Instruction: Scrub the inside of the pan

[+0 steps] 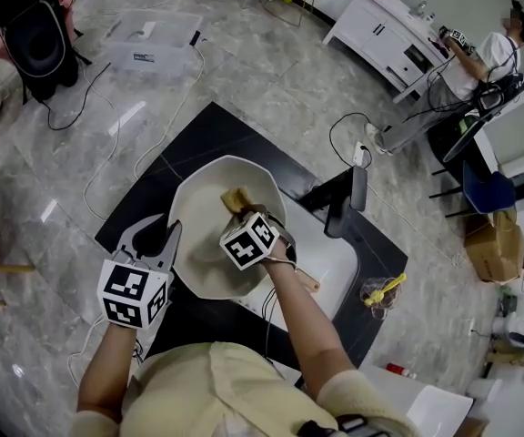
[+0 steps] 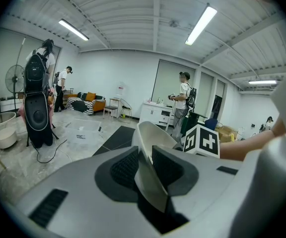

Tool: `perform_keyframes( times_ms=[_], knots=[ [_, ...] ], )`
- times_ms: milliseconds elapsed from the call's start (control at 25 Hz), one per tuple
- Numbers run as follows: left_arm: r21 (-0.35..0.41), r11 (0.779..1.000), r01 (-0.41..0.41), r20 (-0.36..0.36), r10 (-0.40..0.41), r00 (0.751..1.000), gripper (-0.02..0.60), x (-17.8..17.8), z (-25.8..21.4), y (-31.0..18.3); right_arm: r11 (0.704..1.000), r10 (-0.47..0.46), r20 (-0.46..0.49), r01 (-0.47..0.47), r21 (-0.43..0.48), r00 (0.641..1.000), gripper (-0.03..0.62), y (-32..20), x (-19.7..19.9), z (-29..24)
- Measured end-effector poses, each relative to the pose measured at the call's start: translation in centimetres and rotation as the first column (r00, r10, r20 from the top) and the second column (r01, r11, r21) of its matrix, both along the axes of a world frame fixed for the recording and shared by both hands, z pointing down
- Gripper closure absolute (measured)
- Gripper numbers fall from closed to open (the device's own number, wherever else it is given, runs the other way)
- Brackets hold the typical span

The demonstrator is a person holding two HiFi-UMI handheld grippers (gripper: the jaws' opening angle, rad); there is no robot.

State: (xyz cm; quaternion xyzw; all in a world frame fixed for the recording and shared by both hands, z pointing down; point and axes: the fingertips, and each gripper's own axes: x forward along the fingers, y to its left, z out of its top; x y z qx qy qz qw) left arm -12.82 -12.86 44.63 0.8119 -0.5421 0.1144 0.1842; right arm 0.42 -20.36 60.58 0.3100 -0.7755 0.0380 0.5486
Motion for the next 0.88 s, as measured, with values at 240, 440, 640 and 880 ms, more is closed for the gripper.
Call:
perform_keyframes(
  times_ms=[240, 440, 640, 880],
  knots=[
    [-0.001, 1.000, 0.002, -0.008, -0.002, 1.000, 0.500, 0.0, -0.2, 0.3, 0.996, 0.089, 0.181, -0.087, -0.016, 0.979, 0.562, 0.6, -0.5, -1.9],
    [0.000, 1.000, 0.006, -0.011, -0.006, 1.000, 0.500, -0.2, 0.0, 0.0, 0.989, 0.144, 0.280, -0.133, -0.057, 0.949, 0.562, 1.1, -0.8, -2.6],
    [-0.001, 1.000, 0.009, -0.011, -0.009, 1.000, 0.500, -0.1, 0.0, 0.1, 0.973, 0.226, 0.358, -0.198, -0.114, 0.906, 0.562, 1.3, -0.7, -2.8],
    [0.000, 1.000, 0.015, -0.015, -0.015, 1.000, 0.500, -0.1, 0.1, 0.0, 0.946, 0.310, 0.357, -0.249, -0.206, 0.881, 0.562, 1.8, -0.9, -1.6]
  ],
)
